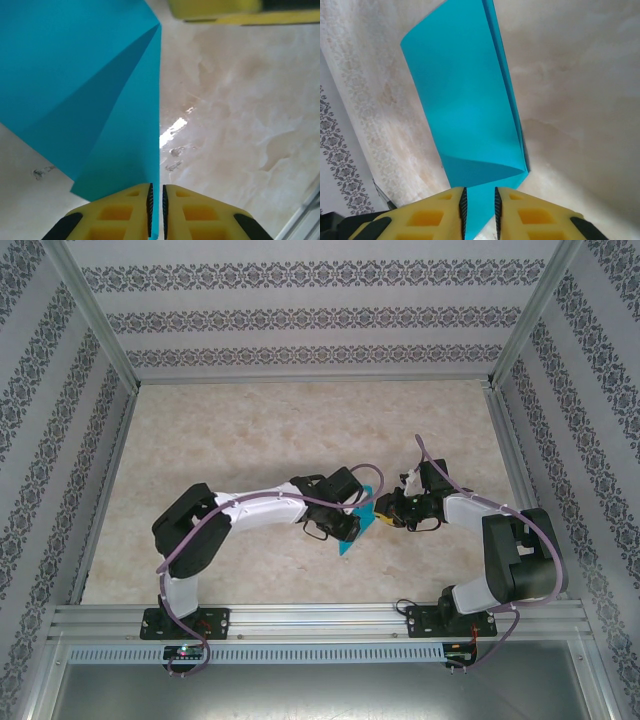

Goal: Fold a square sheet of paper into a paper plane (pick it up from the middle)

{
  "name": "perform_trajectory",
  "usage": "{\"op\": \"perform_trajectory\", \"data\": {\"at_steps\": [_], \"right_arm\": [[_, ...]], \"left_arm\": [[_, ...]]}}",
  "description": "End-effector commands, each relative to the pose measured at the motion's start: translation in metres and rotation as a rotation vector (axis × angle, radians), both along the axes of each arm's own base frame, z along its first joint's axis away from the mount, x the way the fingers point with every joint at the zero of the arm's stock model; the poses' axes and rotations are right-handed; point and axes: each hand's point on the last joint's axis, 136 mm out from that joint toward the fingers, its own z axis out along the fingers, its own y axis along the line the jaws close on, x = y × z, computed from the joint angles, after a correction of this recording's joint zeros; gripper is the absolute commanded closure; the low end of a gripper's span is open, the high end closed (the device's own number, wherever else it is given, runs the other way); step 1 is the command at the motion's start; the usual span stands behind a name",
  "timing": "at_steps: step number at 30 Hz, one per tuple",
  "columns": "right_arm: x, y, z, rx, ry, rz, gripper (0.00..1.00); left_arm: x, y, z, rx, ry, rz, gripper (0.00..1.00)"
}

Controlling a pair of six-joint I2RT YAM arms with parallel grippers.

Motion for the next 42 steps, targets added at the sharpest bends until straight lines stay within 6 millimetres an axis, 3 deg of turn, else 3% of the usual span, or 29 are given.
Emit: {"op": "perform_trajectory", "data": {"at_steps": [1, 21, 42], "right_arm": [[-0.005, 0.004, 0.004, 0.015, -0.006, 0.017, 0.74], [-0.011, 0.016, -0.001, 0.064, 0.022, 0.033, 0.65], [-0.009, 0.031, -0.011, 0.077, 0.046, 0.066, 0.71]], "left_arm": [[0.008, 0.009, -0.013, 0.028, -0.006, 0.018, 0.83], [0.017, 0.022, -0.032, -0.001, 0.034, 0.043, 0.84], [0.018, 0.021, -0.041, -0.019, 0.055, 0.049, 0.85]]}}
